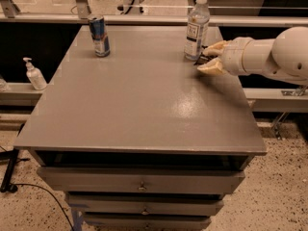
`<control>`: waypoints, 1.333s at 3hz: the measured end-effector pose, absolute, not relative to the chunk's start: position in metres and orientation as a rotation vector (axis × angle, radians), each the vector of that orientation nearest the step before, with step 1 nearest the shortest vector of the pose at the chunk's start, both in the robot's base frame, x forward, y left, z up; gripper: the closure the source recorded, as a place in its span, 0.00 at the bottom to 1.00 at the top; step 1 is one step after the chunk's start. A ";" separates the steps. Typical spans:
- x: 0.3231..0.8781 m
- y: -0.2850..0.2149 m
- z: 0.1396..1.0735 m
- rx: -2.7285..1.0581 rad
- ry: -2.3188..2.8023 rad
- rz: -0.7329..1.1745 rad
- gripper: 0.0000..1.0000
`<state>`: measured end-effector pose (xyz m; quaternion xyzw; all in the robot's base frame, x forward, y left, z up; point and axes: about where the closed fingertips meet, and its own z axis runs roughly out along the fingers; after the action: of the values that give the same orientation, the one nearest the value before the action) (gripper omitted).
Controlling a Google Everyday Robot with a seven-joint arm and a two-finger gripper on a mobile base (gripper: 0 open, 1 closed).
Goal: Move rxbar chocolate near blue plastic bottle
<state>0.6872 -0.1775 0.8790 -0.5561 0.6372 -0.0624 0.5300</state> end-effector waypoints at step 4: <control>0.703 -0.166 0.858 -1.346 1.545 -0.033 0.12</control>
Offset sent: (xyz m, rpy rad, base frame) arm 0.0196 0.0054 -0.0242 0.0473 0.0736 0.0365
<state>0.7027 -0.1656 0.8576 -0.5613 0.6442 -0.0136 0.5193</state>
